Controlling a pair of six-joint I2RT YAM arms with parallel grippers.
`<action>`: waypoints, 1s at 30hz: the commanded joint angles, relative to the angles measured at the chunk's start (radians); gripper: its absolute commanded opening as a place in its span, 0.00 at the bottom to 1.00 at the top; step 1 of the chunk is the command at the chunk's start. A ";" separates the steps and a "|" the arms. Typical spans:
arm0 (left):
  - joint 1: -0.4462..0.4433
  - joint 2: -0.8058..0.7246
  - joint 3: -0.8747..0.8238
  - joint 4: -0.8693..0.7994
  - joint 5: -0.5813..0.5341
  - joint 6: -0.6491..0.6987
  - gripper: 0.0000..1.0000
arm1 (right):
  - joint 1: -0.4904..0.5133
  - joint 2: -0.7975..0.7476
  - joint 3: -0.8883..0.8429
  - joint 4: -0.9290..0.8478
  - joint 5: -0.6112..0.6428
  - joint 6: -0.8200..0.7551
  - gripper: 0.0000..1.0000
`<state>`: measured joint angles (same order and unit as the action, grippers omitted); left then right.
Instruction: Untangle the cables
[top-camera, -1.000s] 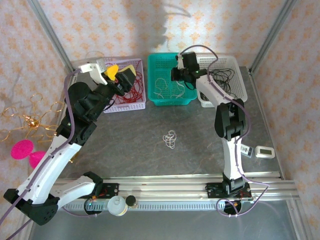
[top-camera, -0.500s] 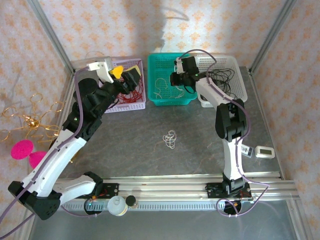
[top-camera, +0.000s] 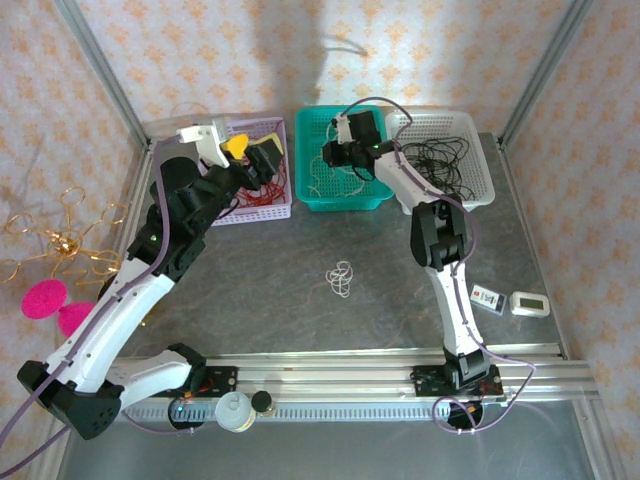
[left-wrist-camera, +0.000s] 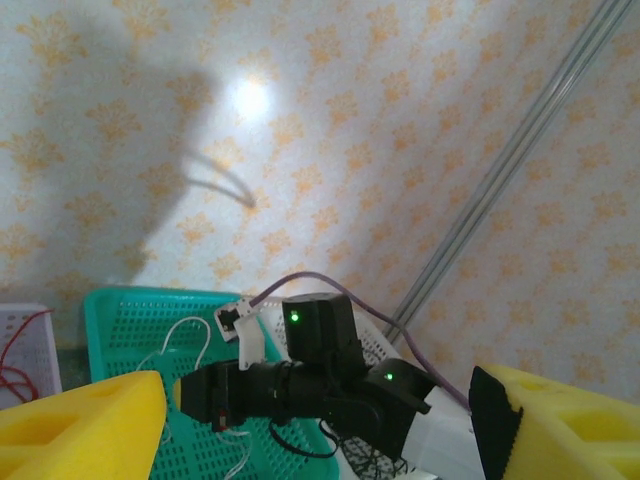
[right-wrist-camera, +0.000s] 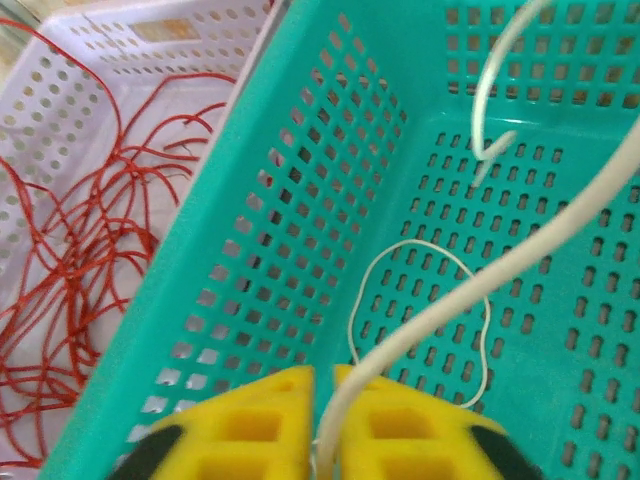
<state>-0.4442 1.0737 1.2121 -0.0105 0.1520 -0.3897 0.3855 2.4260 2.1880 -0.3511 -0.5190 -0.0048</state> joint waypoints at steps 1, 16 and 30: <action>0.008 -0.028 -0.036 -0.017 0.001 0.018 0.78 | 0.001 0.009 -0.006 -0.022 0.041 0.041 0.25; 0.011 -0.015 -0.143 -0.055 0.034 0.013 0.76 | 0.010 -0.229 -0.113 -0.054 0.284 0.037 0.51; 0.010 0.014 -0.160 -0.066 0.101 0.036 0.76 | 0.014 -0.384 -0.260 -0.105 0.416 0.065 0.45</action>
<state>-0.4427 1.0843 1.0702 -0.0639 0.2222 -0.3817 0.3904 2.1044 1.9812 -0.4309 -0.1150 0.0425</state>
